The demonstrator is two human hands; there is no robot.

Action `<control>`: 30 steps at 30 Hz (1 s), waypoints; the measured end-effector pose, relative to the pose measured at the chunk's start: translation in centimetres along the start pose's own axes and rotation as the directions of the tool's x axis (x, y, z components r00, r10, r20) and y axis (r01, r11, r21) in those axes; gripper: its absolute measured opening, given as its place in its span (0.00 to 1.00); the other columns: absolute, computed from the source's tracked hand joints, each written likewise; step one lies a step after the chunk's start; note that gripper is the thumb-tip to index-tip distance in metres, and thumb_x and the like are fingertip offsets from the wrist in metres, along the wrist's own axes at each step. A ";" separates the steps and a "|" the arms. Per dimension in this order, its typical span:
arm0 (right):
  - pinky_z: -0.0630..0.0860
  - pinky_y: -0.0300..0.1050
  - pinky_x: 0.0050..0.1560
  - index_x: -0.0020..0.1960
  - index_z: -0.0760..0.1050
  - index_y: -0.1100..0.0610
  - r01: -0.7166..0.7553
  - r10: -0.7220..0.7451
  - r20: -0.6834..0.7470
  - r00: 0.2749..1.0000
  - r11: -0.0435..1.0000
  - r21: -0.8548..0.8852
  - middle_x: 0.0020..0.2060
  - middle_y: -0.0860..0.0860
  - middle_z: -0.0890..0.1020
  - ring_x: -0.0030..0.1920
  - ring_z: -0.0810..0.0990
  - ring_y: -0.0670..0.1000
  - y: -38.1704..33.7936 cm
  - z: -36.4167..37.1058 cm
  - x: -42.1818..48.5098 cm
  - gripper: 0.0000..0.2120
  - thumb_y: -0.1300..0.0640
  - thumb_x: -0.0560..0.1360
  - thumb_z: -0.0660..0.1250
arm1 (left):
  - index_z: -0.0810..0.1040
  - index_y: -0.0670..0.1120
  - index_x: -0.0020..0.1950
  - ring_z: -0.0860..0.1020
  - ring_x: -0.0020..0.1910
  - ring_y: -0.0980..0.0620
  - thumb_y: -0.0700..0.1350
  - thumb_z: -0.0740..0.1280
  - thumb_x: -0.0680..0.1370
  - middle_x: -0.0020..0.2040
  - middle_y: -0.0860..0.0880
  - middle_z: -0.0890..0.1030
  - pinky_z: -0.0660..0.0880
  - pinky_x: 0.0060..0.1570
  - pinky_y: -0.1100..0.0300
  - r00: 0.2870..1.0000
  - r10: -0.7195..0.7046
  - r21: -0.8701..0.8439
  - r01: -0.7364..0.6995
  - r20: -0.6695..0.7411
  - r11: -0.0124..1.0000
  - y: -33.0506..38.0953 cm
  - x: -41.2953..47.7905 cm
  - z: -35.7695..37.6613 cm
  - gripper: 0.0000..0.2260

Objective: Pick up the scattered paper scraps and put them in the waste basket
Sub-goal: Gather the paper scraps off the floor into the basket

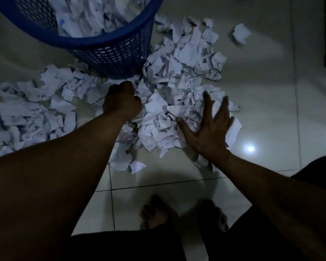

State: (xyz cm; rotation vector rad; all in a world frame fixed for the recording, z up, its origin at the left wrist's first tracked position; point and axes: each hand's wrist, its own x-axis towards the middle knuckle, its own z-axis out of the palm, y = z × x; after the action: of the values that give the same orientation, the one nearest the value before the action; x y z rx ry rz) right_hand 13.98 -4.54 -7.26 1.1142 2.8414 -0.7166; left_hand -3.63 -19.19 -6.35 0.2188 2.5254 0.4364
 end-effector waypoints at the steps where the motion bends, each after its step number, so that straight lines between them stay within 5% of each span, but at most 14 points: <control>1: 0.41 0.67 0.71 0.77 0.46 0.41 -0.166 0.166 0.013 0.986 0.985 0.050 0.76 0.61 0.43 0.77 0.44 0.60 0.3 -0.1 -0.6 0.44 0.28 0.69 0.62 | 0.72 0.40 0.59 0.72 0.60 0.38 0.45 0.62 0.77 0.62 0.36 0.73 0.71 0.56 0.53 1.000 -0.016 0.000 0.016 -0.015 1.000 0.1 0.1 0.2 0.13; 4: 0.38 0.67 0.71 0.75 0.38 0.36 -0.581 0.573 0.098 0.814 0.798 0.161 0.76 0.56 0.36 0.76 0.37 0.58 0.9 0.5 -2.1 0.46 0.26 0.67 0.59 | 0.68 0.44 0.68 0.64 0.69 0.36 0.47 0.60 0.78 0.71 0.36 0.64 0.66 0.67 0.48 0.995 -0.094 -0.011 0.094 -0.027 0.996 0.5 0.2 0.8 0.19; 7: 0.36 0.66 0.70 0.74 0.37 0.35 -0.645 0.609 0.211 0.764 0.731 0.224 0.76 0.55 0.33 0.76 0.37 0.57 0.4 1.7 -3.1 0.47 0.25 0.66 0.60 | 0.62 0.49 0.74 0.52 0.75 0.36 0.49 0.59 0.79 0.77 0.37 0.51 0.56 0.73 0.47 0.984 -0.178 -0.030 0.177 -0.014 0.984 1.4 -0.1 0.9 0.23; 10: 0.36 0.66 0.72 0.75 0.39 0.37 -0.489 0.437 0.229 0.870 0.827 0.279 0.76 0.56 0.36 0.77 0.38 0.57 -1.1 2.1 -2.5 0.47 0.27 0.66 0.62 | 0.56 0.53 0.76 0.43 0.77 0.37 0.50 0.57 0.80 0.78 0.39 0.42 0.49 0.74 0.47 0.974 -0.225 -0.078 0.224 -0.004 0.971 1.9 -0.5 0.8 0.24; 14: 0.52 0.66 0.72 0.77 0.49 0.46 -0.213 0.217 0.022 0.976 0.932 0.294 0.76 0.62 0.47 0.76 0.47 0.60 -2.7 1.3 0.1 0.50 0.30 0.65 0.68 | 0.52 0.56 0.77 0.40 0.76 0.37 0.55 0.58 0.79 0.78 0.39 0.40 0.46 0.74 0.44 0.969 -0.244 -0.117 0.246 0.032 0.962 2.2 -0.7 0.6 0.28; 18: 0.47 0.69 0.71 0.77 0.45 0.42 -0.067 0.063 0.030 0.998 0.984 0.163 0.76 0.62 0.43 0.77 0.43 0.60 -2.5 1.0 3.2 0.52 0.26 0.62 0.66 | 0.46 0.60 0.77 0.38 0.76 0.36 0.59 0.64 0.75 0.78 0.40 0.38 0.43 0.75 0.42 0.965 -0.245 -0.129 0.256 0.096 0.958 1.9 -1.0 0.6 0.36; 24: 0.45 0.73 0.68 0.75 0.41 0.36 0.203 -0.189 0.280 0.941 0.979 -0.020 0.76 0.57 0.35 0.76 0.39 0.61 -3.4 2.3 7.8 0.50 0.25 0.63 0.64 | 0.40 0.67 0.74 0.31 0.74 0.38 0.61 0.72 0.68 0.75 0.39 0.29 0.42 0.74 0.39 0.932 -0.272 -0.211 0.323 0.239 0.923 0.9 -0.9 0.5 0.47; 27: 0.45 0.71 0.69 0.75 0.41 0.36 0.239 -0.179 0.364 0.914 0.963 -0.128 0.77 0.56 0.38 0.77 0.43 0.60 -4.1 3.6 8.6 0.42 0.27 0.69 0.58 | 0.39 0.67 0.73 0.31 0.74 0.39 0.61 0.74 0.66 0.75 0.40 0.29 0.43 0.75 0.41 0.930 -0.242 -0.213 0.305 0.278 0.928 -0.1 -0.4 1.0 0.50; 30: 0.50 0.67 0.69 0.75 0.48 0.39 0.291 -0.203 0.343 0.917 0.929 -0.227 0.77 0.58 0.48 0.75 0.52 0.60 -4.3 4.5 8.6 0.34 0.31 0.74 0.55 | 0.39 0.69 0.72 0.38 0.77 0.40 0.72 0.74 0.54 0.78 0.45 0.37 0.46 0.75 0.40 0.940 -0.156 -0.240 0.233 0.302 0.942 -1.1 0.1 2.5 0.57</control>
State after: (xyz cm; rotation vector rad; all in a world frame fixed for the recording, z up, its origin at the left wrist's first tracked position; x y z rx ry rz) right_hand 4.14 -3.62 -10.94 0.5473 2.7168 -0.4359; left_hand -2.36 -19.56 -8.75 -0.0747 2.1547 0.6199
